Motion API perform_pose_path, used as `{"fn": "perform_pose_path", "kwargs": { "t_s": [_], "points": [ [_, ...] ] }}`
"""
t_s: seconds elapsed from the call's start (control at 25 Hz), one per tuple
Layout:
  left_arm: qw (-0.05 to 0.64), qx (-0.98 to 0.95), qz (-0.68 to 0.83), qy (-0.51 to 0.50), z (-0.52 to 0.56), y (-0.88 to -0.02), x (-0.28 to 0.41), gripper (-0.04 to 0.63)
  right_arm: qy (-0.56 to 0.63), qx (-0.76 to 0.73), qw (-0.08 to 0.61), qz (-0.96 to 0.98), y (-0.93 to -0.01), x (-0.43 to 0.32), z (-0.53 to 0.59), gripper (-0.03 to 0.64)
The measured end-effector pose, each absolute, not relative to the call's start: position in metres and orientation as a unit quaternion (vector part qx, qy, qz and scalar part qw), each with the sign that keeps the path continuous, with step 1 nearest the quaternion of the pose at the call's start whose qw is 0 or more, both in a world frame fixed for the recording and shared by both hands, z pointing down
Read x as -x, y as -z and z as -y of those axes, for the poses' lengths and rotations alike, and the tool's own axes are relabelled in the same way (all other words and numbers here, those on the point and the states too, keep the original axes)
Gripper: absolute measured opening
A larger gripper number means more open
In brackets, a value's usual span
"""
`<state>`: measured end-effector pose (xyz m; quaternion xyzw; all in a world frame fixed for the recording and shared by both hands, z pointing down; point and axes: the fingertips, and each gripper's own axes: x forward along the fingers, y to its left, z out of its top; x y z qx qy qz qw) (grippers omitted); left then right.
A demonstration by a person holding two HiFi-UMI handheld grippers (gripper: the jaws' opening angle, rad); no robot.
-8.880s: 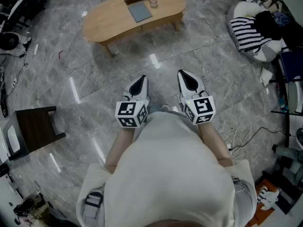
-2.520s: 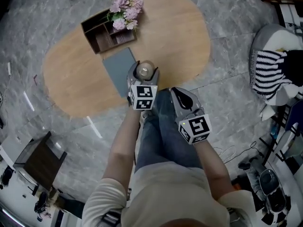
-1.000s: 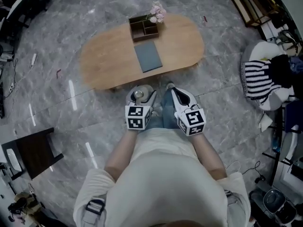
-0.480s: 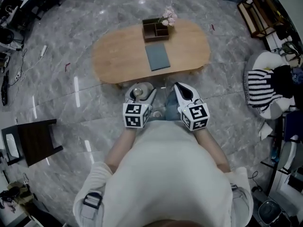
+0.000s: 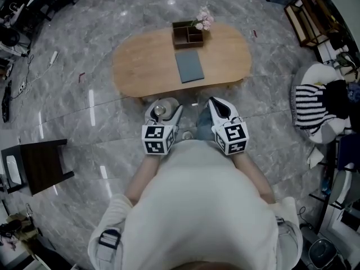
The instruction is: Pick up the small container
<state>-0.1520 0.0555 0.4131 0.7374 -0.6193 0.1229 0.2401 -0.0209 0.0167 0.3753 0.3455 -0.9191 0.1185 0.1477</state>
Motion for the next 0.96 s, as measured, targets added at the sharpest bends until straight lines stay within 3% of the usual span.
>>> {"fn": "perform_pose_path", "kwargs": {
  "t_s": [0.96],
  "points": [
    [0.250, -0.731, 0.623, -0.122, -0.0513, -0.4219, 0.1600, 0.341, -0.119, -0.364, 0.158, 0.910, -0.3799, 0.0164, -0.0117, -0.003]
  ]
}}
